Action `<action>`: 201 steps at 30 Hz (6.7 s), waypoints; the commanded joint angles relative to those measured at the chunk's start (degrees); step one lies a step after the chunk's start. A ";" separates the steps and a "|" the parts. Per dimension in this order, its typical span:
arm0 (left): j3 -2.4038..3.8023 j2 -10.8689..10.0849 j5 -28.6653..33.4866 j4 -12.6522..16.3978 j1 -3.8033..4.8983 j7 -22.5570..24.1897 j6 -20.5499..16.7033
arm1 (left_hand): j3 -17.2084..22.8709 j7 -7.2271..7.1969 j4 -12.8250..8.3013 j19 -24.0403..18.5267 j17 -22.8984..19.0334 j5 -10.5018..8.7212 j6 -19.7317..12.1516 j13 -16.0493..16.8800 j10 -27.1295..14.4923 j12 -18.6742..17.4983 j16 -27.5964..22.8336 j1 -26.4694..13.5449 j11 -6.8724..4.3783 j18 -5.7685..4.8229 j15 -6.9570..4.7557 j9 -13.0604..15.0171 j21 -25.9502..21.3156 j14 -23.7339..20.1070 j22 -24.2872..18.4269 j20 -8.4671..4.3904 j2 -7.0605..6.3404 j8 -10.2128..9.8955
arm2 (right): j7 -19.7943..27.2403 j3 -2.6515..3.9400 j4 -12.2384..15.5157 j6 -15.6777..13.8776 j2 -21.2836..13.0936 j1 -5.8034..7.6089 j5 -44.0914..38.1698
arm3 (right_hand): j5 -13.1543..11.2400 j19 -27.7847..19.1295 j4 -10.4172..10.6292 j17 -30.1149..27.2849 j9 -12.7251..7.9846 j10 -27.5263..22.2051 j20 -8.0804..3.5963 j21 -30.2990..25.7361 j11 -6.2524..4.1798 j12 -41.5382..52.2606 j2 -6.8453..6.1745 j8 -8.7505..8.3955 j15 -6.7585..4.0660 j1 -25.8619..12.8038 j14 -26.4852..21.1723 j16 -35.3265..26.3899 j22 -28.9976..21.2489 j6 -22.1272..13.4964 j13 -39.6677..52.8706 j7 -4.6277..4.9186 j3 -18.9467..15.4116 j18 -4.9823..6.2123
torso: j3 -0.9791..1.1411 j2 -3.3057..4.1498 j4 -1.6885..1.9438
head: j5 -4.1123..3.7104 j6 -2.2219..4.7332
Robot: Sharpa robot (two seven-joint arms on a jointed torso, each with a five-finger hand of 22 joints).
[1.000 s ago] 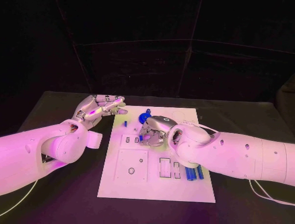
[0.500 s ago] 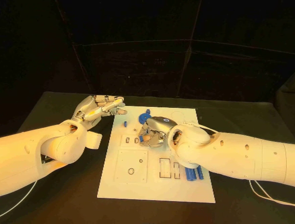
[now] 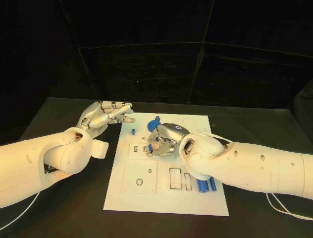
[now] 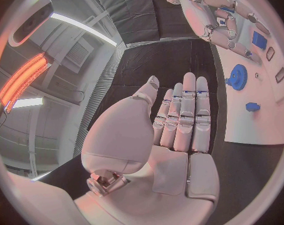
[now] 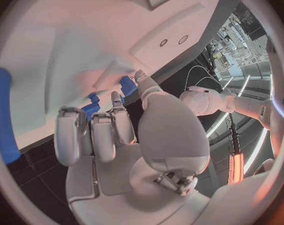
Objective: Assemble the parts on the task board
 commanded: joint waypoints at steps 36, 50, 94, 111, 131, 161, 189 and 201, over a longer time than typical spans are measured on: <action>-0.17 12.07 -48.51 -7.63 5.65 -57.15 19.38 | -17.49 -8.87 14.57 21.59 76.15 0.02 -1.16 46.95 5.21 54.79 78.22 -12.33 -9.08 -4.58 -9.15 20.59 55.50 17.18 52.54 -9.93 3.78 26.21 | 16.72 2.19 5.66 -3.56 -20.76 6.98 29.70 | 3.82 -5.70 -0.11 -3.02 0.35 -3.07 -0.18 -7.83 0.07 -4.74 4.68 1.43 -0.08 7.26 2.12 -7.44 -12.38 -0.53 1.78 -0.25 -3.37 1.72 | 1.72 -3.17 -0.51 | 2.21 -0.63; -2.29 17.48 -51.03 -11.17 7.03 -59.17 20.97 | -19.89 -9.38 14.32 22.44 76.15 0.04 -3.05 51.60 6.91 59.37 78.22 -11.41 -9.59 -5.65 -9.53 24.79 61.50 17.18 60.56 -10.20 5.01 30.59 | 15.49 2.19 5.21 -3.45 -20.56 7.14 29.29 | 5.23 -5.50 -0.25 -3.05 0.33 -3.01 -0.30 -8.01 -0.03 -4.75 4.67 1.64 -0.18 7.14 2.23 -7.58 -12.51 -0.40 1.69 -0.35 -3.65 1.72 | 1.66 -3.02 -0.61 | 2.86 -1.07; -3.13 22.51 -53.49 -16.29 7.70 -60.09 25.86 | -19.56 -9.36 13.46 21.91 76.15 0.10 -4.42 52.37 6.84 60.33 78.22 -9.15 -9.54 -5.70 -9.46 26.80 62.44 17.18 61.73 -10.04 6.13 32.36 | 14.33 2.18 4.21 -2.64 -19.64 7.15 29.12 | 5.67 -5.54 -0.21 -3.10 0.32 -3.06 -0.33 -8.17 -0.05 -4.85 4.72 1.69 -0.20 7.00 2.24 -7.65 -12.76 -0.39 1.58 -0.36 -3.74 1.76 | 1.60 -3.01 -0.55 | 2.94 -2.42; -3.18 23.08 -54.22 -16.51 7.70 -60.19 27.10 | -19.38 -9.39 12.77 21.82 76.15 0.09 -4.69 52.79 6.98 60.77 78.22 -8.19 -9.55 -5.73 -9.47 27.32 62.76 17.18 62.17 -10.03 5.94 32.81 | 14.25 2.18 3.86 -2.51 -19.52 7.15 29.12 | 5.88 -5.57 -0.16 -3.17 0.31 -3.12 -0.35 -8.27 -0.06 -4.94 4.79 1.71 -0.21 6.91 2.24 -7.72 -12.92 -0.39 1.49 -0.36 -3.77 1.78 | 1.59 -3.04 -0.50 | 2.86 -2.67; -3.18 22.85 -54.15 -15.68 7.70 -59.82 23.92 | -8.90 -10.03 5.46 21.30 76.15 0.27 -7.01 52.56 6.19 60.40 78.22 3.33 -10.22 -5.67 -10.06 27.77 63.16 17.18 62.72 -10.50 10.49 32.08 | 14.28 2.18 3.55 -1.68 -19.43 7.15 29.12 | 6.18 -5.50 -0.03 -3.23 0.32 -3.10 -0.37 -8.30 -0.07 -4.93 4.89 1.78 -0.23 6.68 2.24 -7.79 -12.90 -0.34 1.48 -0.38 -3.86 1.77 | 1.58 -3.05 -0.50 | 2.93 -3.00; -3.28 15.27 -53.38 -7.51 7.48 -58.93 13.53 | 33.25 -9.39 1.49 20.92 76.15 0.37 -7.08 51.41 6.96 60.25 78.22 -10.14 -9.70 -5.66 -9.53 30.36 63.44 17.18 63.89 -9.93 -3.75 33.95 | 14.16 2.16 2.02 -0.66 -18.89 7.14 29.12 | 6.57 -5.59 0.11 -3.45 0.31 -3.22 -0.39 -8.55 -0.09 -5.12 4.90 1.88 -0.25 6.39 2.21 -7.98 -13.29 -0.27 1.29 -0.41 -4.02 1.83 | 1.45 -3.07 -0.36 | 2.90 -3.32; -4.35 17.07 -55.19 -10.37 6.25 -59.55 17.51 | 33.42 -9.33 1.28 20.77 76.15 0.12 -7.32 50.77 6.62 59.76 78.22 -10.62 -9.64 -5.60 -9.51 30.45 63.19 17.18 63.55 -9.94 -4.09 33.97 | 16.55 2.15 1.97 -2.14 -18.65 7.14 29.90 | 6.76 -6.52 0.36 -5.40 0.23 -6.97 -0.52 -10.24 -0.23 -11.47 5.05 1.91 -0.38 6.19 1.79 -9.48 -15.99 -0.67 -4.31 -0.49 -4.22 2.29 | 1.58 -2.98 -0.43 | 3.63 -3.89; -4.41 16.95 -55.20 -10.17 6.17 -59.65 19.08 | 33.48 -9.37 1.01 20.79 76.15 0.12 -7.37 50.91 6.71 59.88 78.22 -10.67 -9.67 -5.62 -9.51 30.49 63.22 17.18 63.63 -9.94 -4.28 34.01 | 16.47 2.15 1.99 -1.99 -18.74 7.14 29.93 | 6.76 -6.52 0.36 -5.40 0.23 -6.97 -0.52 -10.24 -0.23 -11.47 5.05 1.91 -0.38 6.19 1.79 -9.48 -15.99 -0.67 -4.31 -0.49 -4.22 2.29 | 1.59 -3.09 -0.40 | 3.64 -3.92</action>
